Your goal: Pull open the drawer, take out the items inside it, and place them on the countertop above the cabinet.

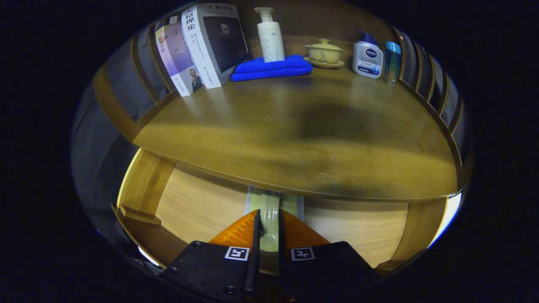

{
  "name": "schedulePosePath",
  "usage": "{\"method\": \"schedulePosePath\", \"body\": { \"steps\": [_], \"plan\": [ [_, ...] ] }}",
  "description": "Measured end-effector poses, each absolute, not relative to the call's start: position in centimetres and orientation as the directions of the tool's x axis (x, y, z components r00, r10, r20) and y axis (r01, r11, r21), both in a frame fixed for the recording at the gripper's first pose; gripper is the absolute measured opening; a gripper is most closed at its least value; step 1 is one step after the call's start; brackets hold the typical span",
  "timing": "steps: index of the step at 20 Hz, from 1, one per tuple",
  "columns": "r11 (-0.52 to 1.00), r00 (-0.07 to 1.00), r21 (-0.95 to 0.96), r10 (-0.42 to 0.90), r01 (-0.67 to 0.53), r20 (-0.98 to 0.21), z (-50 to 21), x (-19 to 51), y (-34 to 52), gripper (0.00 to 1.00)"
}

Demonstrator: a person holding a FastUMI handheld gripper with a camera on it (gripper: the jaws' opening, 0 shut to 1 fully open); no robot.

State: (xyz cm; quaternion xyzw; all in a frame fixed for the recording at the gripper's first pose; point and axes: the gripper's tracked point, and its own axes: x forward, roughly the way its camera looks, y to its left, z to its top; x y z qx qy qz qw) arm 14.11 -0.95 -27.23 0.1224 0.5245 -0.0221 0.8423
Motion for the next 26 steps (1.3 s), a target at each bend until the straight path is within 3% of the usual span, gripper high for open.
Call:
{"method": "schedulePosePath", "body": {
  "steps": [11, 21, 26],
  "plan": [
    [0.979, 0.438, 0.203, 0.182, 0.0, -0.88, -23.0, 10.2, 0.2, 0.22],
    [0.94, 0.509, 0.34, 0.283, 0.021, -0.813, -17.8, 9.9, 0.9, 0.21],
    [0.941, 0.551, 0.337, 0.27, 0.022, -0.79, -15.9, 10.9, -0.2, 0.21]
  ]
}}
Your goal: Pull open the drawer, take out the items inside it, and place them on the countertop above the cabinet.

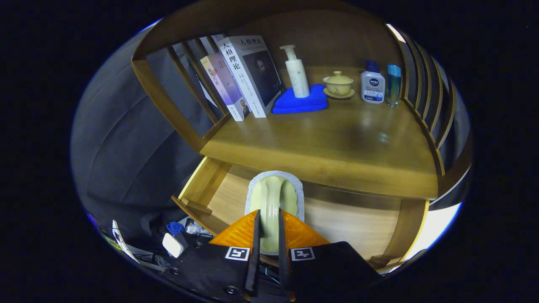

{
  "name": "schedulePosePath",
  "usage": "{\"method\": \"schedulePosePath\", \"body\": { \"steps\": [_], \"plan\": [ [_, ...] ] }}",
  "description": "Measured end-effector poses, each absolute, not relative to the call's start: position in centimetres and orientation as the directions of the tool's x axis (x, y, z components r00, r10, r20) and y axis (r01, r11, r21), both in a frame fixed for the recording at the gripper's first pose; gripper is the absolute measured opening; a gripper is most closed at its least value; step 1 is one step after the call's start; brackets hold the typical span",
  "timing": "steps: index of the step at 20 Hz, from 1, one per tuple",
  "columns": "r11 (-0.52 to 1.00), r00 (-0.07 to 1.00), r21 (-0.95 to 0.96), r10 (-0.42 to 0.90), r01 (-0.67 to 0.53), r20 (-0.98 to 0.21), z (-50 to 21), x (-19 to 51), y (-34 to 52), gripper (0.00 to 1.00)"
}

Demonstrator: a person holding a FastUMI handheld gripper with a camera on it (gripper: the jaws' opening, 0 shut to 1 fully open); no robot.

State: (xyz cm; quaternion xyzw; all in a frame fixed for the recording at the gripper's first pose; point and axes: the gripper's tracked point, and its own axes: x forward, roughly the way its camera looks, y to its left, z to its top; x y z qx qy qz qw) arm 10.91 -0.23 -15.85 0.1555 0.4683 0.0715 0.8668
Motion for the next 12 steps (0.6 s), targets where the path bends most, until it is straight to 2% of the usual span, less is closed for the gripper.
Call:
{"method": "schedulePosePath", "body": {
  "steps": [12],
  "plan": [
    [0.935, 0.62, 0.336, 0.196, 0.116, -0.76, -14.7, 18.6, -3.9, 0.21]
  ]
}}
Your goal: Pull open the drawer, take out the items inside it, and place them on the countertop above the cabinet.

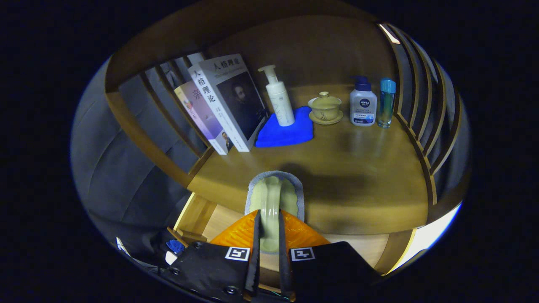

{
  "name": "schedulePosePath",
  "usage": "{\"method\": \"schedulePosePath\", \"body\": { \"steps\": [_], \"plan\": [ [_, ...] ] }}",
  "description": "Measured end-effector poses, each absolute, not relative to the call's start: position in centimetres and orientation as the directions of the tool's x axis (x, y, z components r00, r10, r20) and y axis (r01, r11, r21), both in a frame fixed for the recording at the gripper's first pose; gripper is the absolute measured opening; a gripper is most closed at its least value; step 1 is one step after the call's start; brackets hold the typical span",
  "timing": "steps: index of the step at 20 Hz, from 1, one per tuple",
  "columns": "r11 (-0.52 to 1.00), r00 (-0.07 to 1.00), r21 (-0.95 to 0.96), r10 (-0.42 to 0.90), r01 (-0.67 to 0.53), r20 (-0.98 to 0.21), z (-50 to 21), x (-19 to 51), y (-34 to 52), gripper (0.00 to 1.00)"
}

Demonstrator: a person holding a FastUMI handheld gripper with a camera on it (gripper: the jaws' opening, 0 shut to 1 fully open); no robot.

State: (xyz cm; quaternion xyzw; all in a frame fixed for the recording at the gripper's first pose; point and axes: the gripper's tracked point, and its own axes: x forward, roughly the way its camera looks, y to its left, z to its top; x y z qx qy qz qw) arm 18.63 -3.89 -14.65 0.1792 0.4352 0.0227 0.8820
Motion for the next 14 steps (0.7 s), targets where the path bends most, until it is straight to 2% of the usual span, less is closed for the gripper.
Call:
{"method": "schedulePosePath", "body": {
  "steps": [5, 14],
  "plan": [
    [0.944, 0.638, 0.278, 0.106, 0.176, -0.763, -15.3, 22.4, -6.4, 0.21],
    [0.917, 0.606, 0.294, 0.075, 0.271, -0.792, -17.3, 26.0, -8.1, 0.21]
  ]
}}
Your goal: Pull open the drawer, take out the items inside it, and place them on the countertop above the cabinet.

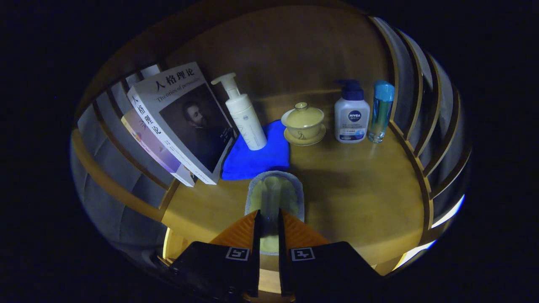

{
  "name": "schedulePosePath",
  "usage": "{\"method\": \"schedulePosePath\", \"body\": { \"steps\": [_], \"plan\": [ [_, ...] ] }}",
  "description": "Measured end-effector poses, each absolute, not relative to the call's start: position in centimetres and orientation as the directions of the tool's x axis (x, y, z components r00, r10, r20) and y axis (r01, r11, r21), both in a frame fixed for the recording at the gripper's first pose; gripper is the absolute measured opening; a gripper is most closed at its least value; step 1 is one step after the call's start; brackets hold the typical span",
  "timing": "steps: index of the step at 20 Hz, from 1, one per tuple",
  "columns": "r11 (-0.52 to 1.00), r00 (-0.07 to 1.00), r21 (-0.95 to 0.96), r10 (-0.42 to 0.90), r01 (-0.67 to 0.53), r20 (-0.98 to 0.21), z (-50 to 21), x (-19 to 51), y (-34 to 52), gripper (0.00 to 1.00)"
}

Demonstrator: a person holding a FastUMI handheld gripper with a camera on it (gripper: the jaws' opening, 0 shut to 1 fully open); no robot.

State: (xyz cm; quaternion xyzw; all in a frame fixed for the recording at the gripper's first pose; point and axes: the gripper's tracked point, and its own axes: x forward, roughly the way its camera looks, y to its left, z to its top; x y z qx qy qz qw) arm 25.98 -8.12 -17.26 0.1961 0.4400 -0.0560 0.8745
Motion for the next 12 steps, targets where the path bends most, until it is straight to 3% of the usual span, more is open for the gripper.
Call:
{"method": "schedulePosePath", "body": {
  "steps": [9, 11, 12],
  "plan": [
    [0.893, 0.608, 0.312, 0.056, 0.324, -0.792, -17.7, 27.4, -8.4, 0.21],
    [0.892, 0.609, 0.324, 0.073, 0.315, -0.79, -17.4, 27.4, -7.8, 0.25],
    [0.895, 0.612, 0.326, 0.078, 0.306, -0.787, -17.5, 27.2, -7.7, 0.34]
  ]
}}
